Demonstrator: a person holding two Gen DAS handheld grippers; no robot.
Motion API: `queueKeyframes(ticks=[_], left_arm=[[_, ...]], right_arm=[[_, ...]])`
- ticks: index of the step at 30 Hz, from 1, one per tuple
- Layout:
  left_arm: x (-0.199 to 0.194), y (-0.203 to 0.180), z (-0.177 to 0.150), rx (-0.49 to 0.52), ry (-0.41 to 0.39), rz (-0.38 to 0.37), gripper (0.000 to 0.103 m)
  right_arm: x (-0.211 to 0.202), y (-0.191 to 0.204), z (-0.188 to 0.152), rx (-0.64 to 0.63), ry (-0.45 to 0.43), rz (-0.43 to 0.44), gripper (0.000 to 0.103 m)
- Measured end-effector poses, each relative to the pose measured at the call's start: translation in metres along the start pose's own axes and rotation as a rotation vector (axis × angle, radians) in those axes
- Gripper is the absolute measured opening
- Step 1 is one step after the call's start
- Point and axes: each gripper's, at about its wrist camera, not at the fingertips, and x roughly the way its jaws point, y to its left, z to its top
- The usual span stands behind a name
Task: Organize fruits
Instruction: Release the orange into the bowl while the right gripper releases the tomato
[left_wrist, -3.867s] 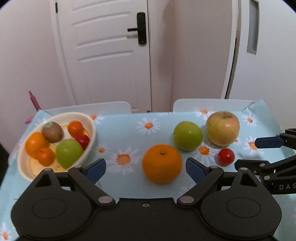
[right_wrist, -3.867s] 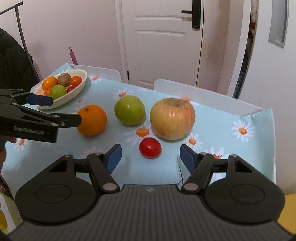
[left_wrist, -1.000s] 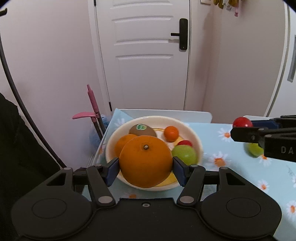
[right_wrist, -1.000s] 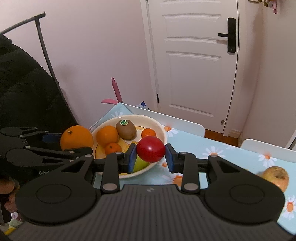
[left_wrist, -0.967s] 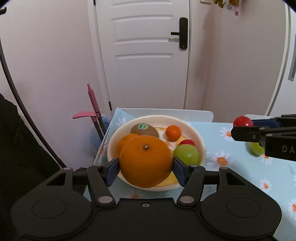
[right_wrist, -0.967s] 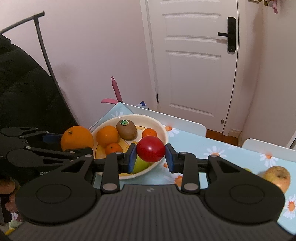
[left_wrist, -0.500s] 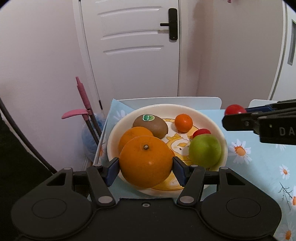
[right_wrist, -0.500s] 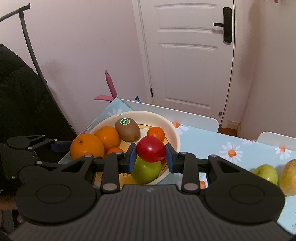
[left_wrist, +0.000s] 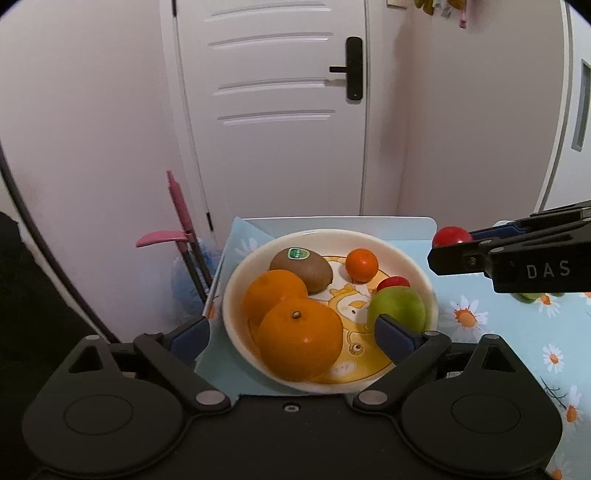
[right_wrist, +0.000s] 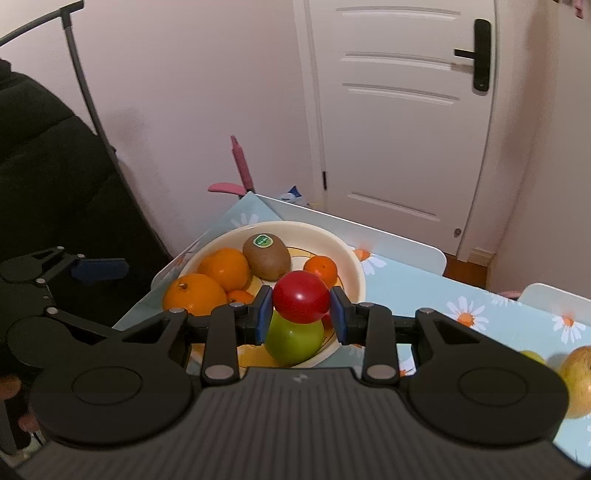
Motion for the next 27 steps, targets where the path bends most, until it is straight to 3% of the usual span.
queueKeyframes(ticks=[13,24,27], left_arm=[[-0.028,0.011,-0.003,-0.044,-0.017,0.086,0.098],[-0.027,0.021,-0.010,-0.079,-0.012,0.093,0.098],[-0.027,0.024,-0.010,-0.083,-0.012,0.088,0.098]], right_arm=[[0.014,0.026,-0.016,-0.143,0.041,0.111,0.048],[0.029,0.040,-0.033,-0.268,0.016,0.102,0.049],[0.029,0.045,-0.036,-0.305,0.004,0.077,0.064]])
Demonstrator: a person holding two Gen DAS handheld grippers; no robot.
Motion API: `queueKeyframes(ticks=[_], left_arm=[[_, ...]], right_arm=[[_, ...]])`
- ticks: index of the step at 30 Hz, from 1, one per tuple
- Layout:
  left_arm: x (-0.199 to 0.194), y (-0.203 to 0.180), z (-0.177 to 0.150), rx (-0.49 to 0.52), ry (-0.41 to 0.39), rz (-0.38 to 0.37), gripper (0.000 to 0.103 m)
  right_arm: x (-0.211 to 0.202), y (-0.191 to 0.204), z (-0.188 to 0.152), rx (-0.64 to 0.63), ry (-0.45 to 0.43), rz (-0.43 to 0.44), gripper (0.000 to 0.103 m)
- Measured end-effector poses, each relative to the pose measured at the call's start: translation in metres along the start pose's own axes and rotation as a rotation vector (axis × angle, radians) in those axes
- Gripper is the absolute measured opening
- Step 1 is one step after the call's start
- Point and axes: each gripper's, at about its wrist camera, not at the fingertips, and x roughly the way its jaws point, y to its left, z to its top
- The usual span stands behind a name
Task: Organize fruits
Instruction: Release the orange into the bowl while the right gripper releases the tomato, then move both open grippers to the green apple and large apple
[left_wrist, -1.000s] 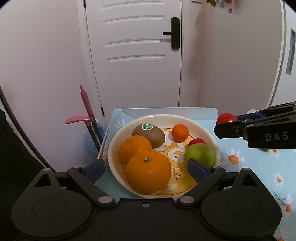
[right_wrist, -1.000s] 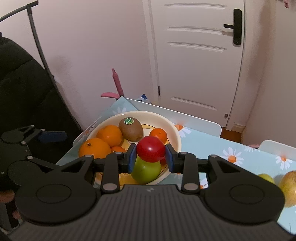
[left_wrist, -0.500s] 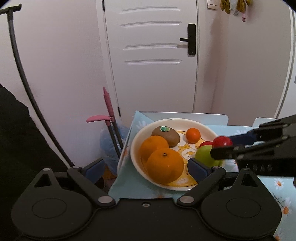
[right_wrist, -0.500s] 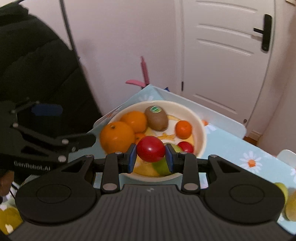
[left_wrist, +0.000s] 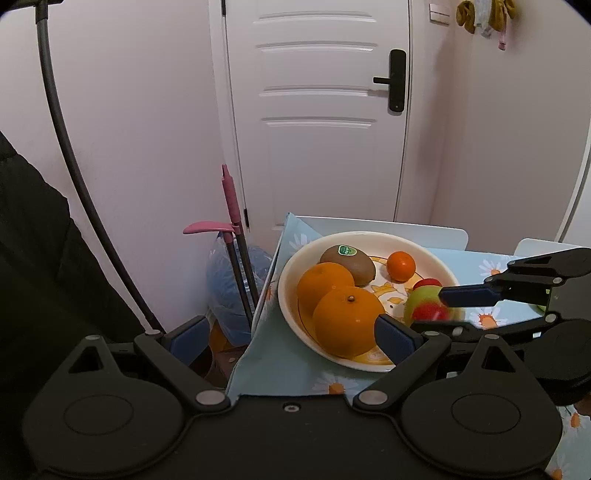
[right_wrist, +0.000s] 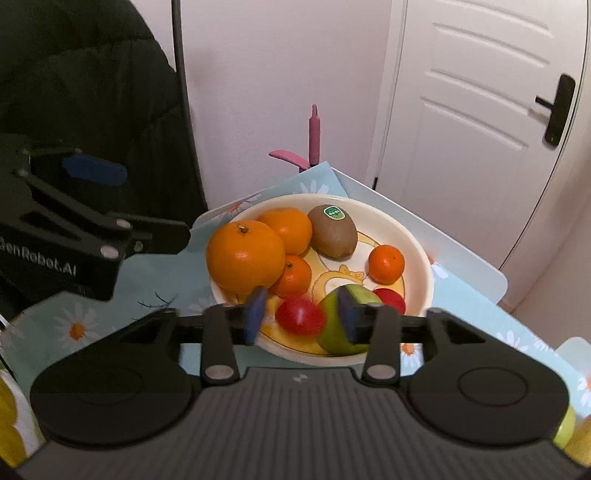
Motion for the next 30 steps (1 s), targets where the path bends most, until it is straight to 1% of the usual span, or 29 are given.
queueKeyframes(ticks=[1,3,9,12,13,17,21,23,25,26,28,30], left_arm=[[0.000,0.000,0.000,0.000,0.000,-0.001,0.098],[0.002,0.001,0.000,0.001,0.002,-0.005,0.098],[-0.001,0.000,0.004,0.019,-0.005,-0.011,0.098],[-0.005,0.000,0.007,0.035,-0.014,-0.011,0.098],[-0.005,-0.001,0.009,0.038,-0.017,-0.014,0.098],[-0.012,-0.001,0.016,0.055,-0.038,-0.029,0.098],[-0.019,-0.004,0.023,0.077,-0.055,-0.046,0.098],[-0.022,-0.006,0.028,0.091,-0.050,-0.063,0.099],[-0.023,-0.008,0.032,0.113,-0.034,-0.095,0.100],[-0.024,-0.010,0.034,0.121,-0.032,-0.103,0.100],[-0.025,-0.012,0.036,0.133,-0.034,-0.119,0.102],[-0.026,-0.016,0.038,0.141,-0.032,-0.139,0.102]], right_arm=[[-0.001,0.001,-0.001,-0.011,-0.004,-0.005,0.066],[-0.003,0.003,-0.002,-0.022,-0.008,-0.017,0.074],[-0.014,0.002,-0.003,-0.010,-0.010,-0.054,0.078],[-0.021,0.000,-0.002,0.017,-0.013,-0.068,0.079],[-0.025,-0.001,-0.002,0.029,-0.016,-0.073,0.079],[-0.037,-0.006,0.000,0.083,-0.034,-0.097,0.087],[-0.053,-0.011,0.001,0.146,-0.047,-0.126,0.087],[-0.062,-0.014,0.001,0.173,-0.052,-0.142,0.087],[-0.072,-0.019,0.001,0.218,-0.058,-0.163,0.094],[-0.077,-0.022,0.001,0.239,-0.063,-0.168,0.103],[-0.092,-0.028,-0.001,0.284,-0.089,-0.185,0.103],[-0.104,-0.035,-0.002,0.313,-0.085,-0.211,0.103]])
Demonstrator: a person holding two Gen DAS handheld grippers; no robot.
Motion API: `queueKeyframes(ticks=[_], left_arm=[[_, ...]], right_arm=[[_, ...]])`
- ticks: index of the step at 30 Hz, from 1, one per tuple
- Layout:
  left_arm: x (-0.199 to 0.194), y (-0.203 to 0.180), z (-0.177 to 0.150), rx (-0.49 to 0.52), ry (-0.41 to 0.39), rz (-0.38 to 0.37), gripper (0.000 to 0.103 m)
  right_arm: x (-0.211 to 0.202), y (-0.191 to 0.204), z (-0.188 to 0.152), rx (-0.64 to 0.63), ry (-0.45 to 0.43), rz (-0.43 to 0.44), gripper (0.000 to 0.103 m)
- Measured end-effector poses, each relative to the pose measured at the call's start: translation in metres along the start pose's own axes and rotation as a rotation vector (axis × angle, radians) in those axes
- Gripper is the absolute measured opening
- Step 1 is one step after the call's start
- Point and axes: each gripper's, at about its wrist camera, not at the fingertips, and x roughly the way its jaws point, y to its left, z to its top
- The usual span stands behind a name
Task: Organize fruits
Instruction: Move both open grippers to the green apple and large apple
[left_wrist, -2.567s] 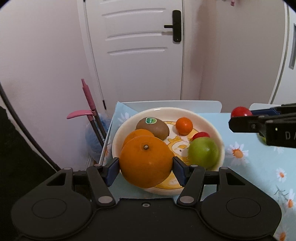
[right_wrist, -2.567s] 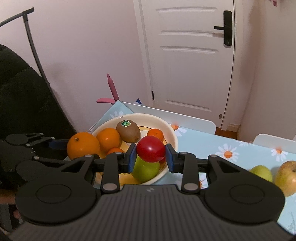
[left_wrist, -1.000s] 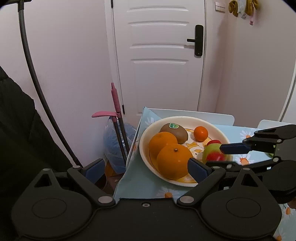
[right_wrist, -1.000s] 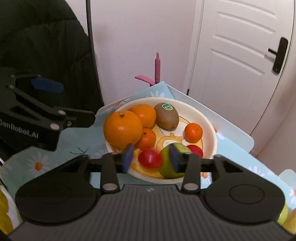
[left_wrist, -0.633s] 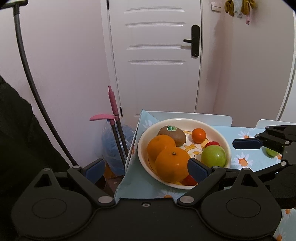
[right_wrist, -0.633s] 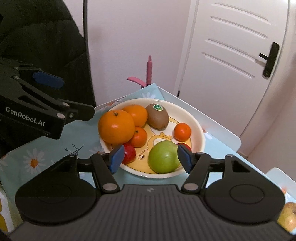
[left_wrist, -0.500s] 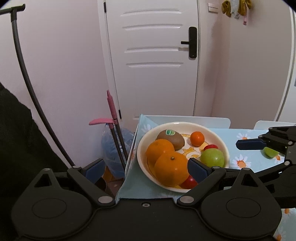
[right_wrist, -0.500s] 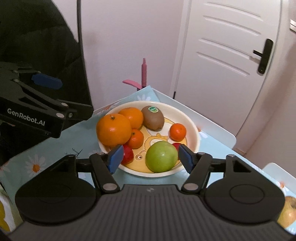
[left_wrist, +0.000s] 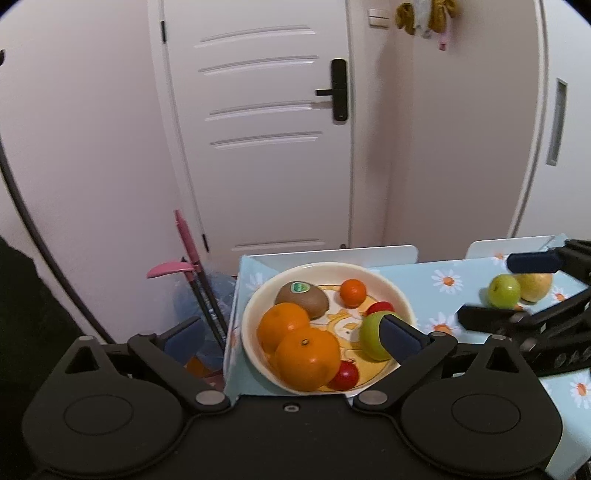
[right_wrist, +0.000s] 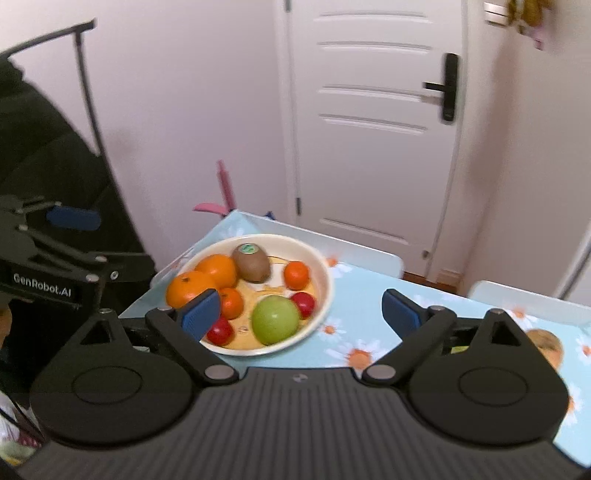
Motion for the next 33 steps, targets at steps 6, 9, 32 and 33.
queueKeyframes(ticks=[6,9,32,33], left_arm=[[-0.001,-0.019,0.008,0.019,-0.003,-0.041,0.102],[-0.001,-0.034,0.012,0.032,-0.008,-0.051,0.102],[0.076,-0.214,0.026,0.131,0.098,-0.191,0.100],[0.083,-0.220,0.024,0.136,0.105,-0.196,0.100]], right_arm=[[-0.032,-0.034,-0.004,0.030,-0.009,-0.065,0.103],[-0.046,-0.056,-0.010,0.035,-0.003,-0.081,0.103],[-0.037,-0.251,-0.051,-0.091,0.156,0.039,0.103],[-0.031,-0.256,-0.054,-0.085,0.164,0.050,0.103]])
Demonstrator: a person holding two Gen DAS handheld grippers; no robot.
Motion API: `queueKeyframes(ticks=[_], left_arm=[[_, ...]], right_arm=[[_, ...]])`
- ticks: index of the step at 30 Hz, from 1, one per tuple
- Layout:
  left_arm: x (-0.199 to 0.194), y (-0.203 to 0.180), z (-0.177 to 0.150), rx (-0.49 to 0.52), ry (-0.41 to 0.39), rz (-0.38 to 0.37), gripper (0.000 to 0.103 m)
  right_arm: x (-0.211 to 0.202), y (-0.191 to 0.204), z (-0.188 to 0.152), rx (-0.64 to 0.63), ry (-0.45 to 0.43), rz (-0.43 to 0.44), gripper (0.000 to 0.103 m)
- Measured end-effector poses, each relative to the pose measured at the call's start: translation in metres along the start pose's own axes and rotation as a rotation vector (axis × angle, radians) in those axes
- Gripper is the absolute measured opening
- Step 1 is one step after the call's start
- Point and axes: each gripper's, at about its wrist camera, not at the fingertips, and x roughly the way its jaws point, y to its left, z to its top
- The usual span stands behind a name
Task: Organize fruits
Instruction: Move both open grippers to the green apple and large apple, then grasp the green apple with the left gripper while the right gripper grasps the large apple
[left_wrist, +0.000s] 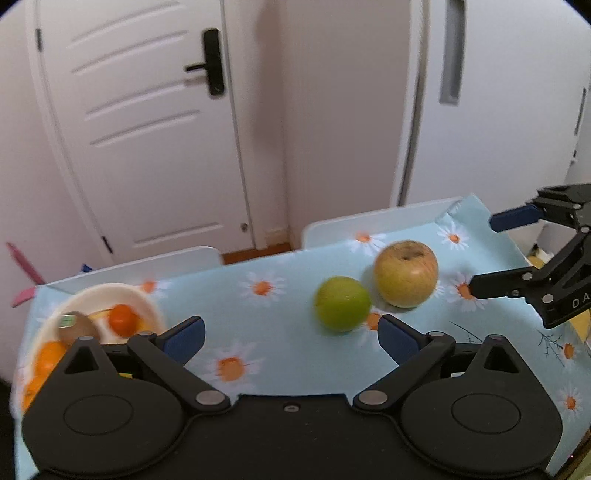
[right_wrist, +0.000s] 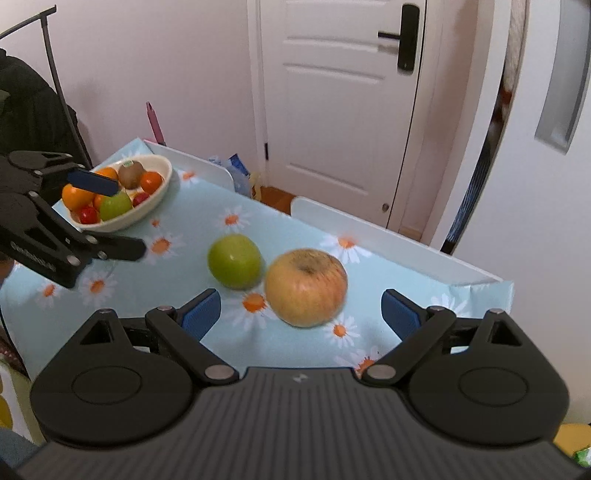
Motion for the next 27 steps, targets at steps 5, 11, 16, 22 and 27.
queueKeyframes(ticks=[5,11,16,22,27], left_arm=[[0.040,-0.015,0.001,0.014,0.047,-0.026,0.096],[0.070,-0.024,0.002,0.060,0.082,-0.031,0.090],[0.082,-0.026,0.004,0.075,0.091,-0.033,0.089],[0.094,-0.030,0.008,0.087,0.096,-0.035,0.081],[0.102,-0.033,0.008,0.095,0.101,-0.078,0.062]], right_arm=[[0.023,-0.014,-0.011,0.006,0.025,0.043,0.103],[0.045,-0.023,-0.019,-0.024,0.047,0.094,0.103],[0.055,-0.026,-0.020,-0.048,0.052,0.127,0.103],[0.065,-0.031,-0.018,-0.059,0.050,0.147,0.103],[0.071,-0.033,-0.014,-0.070,0.048,0.155,0.102]])
